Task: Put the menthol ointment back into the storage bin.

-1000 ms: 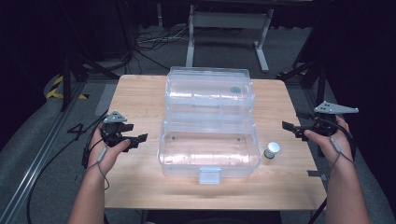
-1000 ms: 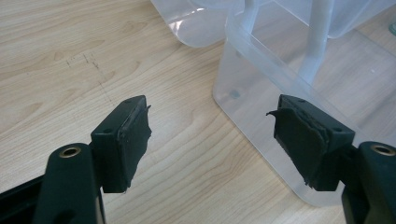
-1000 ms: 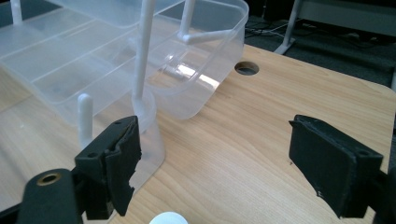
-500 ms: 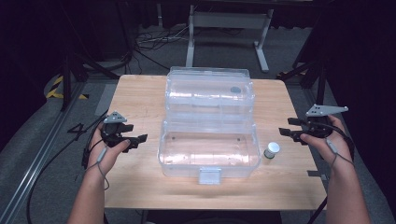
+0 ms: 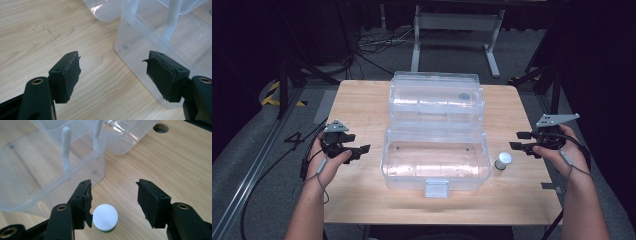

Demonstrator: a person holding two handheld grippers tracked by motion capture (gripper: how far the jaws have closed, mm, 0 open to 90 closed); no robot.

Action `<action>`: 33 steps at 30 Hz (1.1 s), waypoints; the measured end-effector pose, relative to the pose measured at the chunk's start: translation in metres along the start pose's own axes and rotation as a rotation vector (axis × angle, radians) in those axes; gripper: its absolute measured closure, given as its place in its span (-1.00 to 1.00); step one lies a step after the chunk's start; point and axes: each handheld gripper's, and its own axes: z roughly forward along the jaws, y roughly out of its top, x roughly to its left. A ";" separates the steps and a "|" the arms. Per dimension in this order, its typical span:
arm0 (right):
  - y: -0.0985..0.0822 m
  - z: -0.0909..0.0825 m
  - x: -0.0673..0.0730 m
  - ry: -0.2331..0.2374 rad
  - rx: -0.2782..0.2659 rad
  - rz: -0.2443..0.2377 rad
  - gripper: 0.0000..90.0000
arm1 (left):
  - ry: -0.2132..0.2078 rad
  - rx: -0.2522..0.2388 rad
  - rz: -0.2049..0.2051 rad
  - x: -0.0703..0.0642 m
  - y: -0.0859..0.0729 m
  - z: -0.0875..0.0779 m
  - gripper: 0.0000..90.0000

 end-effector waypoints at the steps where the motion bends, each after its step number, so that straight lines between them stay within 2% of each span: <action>1: 0.000 0.000 0.000 0.002 0.005 -0.009 0.02 | 0.001 -0.001 0.003 0.000 0.000 0.000 -0.39; 5: -0.001 0.002 -0.001 0.021 0.029 -0.034 0.02 | -0.002 0.002 0.004 0.001 -0.001 0.001 -0.39; 22: -0.003 0.015 0.003 0.066 0.131 -0.080 0.01 | 0.008 0.031 0.011 0.003 -0.004 0.003 -0.39; 33: -0.004 0.022 0.006 0.089 0.185 -0.137 0.00 | 0.005 0.034 0.003 0.004 -0.005 0.004 -0.39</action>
